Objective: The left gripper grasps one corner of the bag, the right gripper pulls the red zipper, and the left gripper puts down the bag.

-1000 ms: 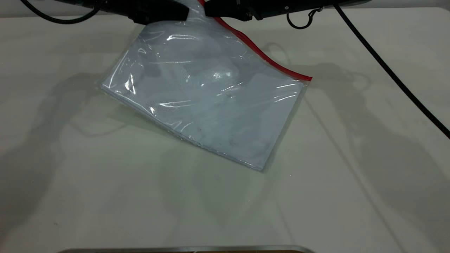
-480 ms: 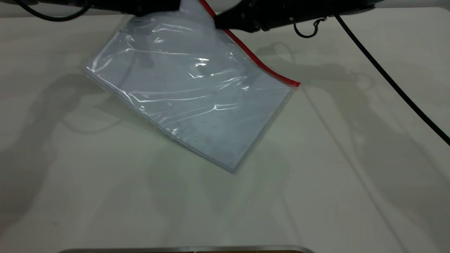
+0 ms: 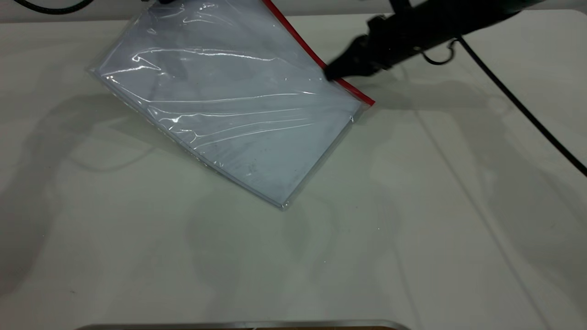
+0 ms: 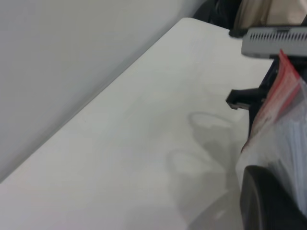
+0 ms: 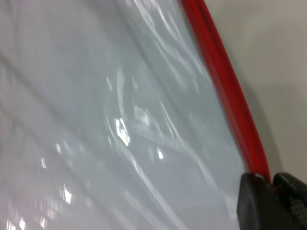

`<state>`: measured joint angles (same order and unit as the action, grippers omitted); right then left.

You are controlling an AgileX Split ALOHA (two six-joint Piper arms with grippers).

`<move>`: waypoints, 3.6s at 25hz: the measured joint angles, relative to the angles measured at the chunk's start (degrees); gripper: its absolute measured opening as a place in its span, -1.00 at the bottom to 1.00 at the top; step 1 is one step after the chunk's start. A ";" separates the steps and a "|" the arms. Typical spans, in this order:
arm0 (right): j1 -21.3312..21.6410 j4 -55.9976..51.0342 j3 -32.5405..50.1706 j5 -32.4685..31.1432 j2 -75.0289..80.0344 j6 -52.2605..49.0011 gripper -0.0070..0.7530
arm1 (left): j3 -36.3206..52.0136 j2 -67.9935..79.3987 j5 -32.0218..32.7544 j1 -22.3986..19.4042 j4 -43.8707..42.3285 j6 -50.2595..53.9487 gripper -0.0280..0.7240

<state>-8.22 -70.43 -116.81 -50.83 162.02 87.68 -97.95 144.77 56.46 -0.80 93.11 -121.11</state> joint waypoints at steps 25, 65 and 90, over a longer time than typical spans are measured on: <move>6.23 7.83 -1.18 -16.12 -9.85 -15.53 0.47 | -0.23 0.48 0.34 2.17 -10.35 20.78 -0.77; 6.23 59.47 56.07 -19.90 -96.41 -70.00 0.30 | 2.10 -56.42 10.43 -6.52 -65.72 94.19 0.35; 6.23 63.28 90.34 0.61 -119.37 -77.57 0.30 | 60.12 -94.72 2.74 -6.52 -78.58 98.19 0.35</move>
<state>-1.99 -7.15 -26.48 -50.22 42.65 10.11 -37.82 50.05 59.21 -7.32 14.52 -22.92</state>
